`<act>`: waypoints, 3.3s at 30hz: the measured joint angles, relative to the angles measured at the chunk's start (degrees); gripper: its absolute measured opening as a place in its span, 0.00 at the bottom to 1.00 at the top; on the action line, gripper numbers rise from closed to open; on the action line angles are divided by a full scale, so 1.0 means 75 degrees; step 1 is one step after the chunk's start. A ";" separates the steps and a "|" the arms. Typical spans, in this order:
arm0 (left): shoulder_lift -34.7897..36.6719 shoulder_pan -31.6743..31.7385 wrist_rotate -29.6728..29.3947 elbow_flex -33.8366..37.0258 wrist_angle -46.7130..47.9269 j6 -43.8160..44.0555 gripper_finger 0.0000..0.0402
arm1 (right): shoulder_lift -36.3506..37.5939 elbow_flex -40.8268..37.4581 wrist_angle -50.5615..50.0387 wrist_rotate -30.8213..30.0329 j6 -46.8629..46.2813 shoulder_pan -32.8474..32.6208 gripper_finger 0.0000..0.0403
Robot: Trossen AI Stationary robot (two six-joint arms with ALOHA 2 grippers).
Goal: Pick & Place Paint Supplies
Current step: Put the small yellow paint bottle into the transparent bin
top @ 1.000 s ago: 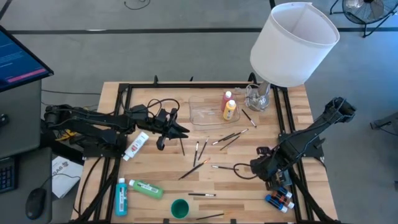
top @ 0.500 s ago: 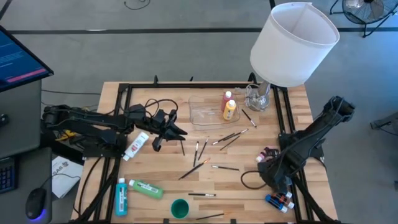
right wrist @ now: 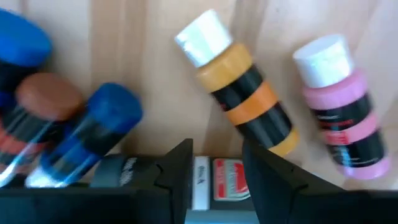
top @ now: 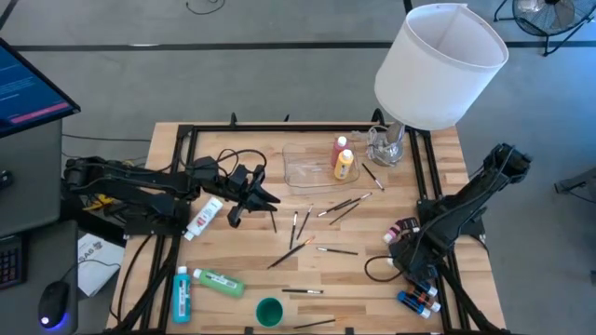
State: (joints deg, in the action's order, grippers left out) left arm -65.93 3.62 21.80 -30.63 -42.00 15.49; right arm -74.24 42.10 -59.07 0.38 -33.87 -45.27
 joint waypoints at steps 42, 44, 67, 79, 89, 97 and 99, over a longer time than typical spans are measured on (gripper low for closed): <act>0.0000 0.0006 -0.0021 -0.0003 -0.0009 -0.0023 0.01 | -0.0009 -0.1566 0.2196 -0.0390 -0.0508 0.0761 0.50; 0.0000 0.0006 -0.0029 -0.0003 -0.0009 -0.0023 0.01 | -0.0009 -0.1570 0.2343 -0.0388 -0.0903 0.0795 0.49; -0.0062 0.0006 -0.0593 -0.0009 -0.0022 -0.0817 0.01 | -0.0009 -0.0368 0.5348 -0.2179 0.1362 0.2253 0.37; -0.0574 0.0019 -0.1267 -0.0015 0.0003 -0.0991 0.14 | 0.0000 0.0621 0.7919 -0.3688 0.4471 0.3519 0.34; -0.0715 -0.0793 -0.3769 -0.0135 -0.0169 -0.2616 0.39 | 0.0000 0.0621 0.9202 -0.3659 0.4534 0.4120 0.36; -0.1540 -0.1241 -0.4123 -0.0894 -0.0723 -0.3037 0.38 | -0.0004 0.0621 0.9853 -0.3653 0.4516 0.4149 0.35; -0.1658 -0.1236 -0.4120 -0.1107 -0.0760 -0.3099 0.38 | -0.0051 0.0621 0.9886 -0.3654 0.4493 0.4149 0.35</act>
State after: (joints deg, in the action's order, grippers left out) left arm -78.37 -5.65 -9.10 -38.93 -47.70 -7.76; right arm -74.62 46.76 15.08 -27.03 -0.17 -14.15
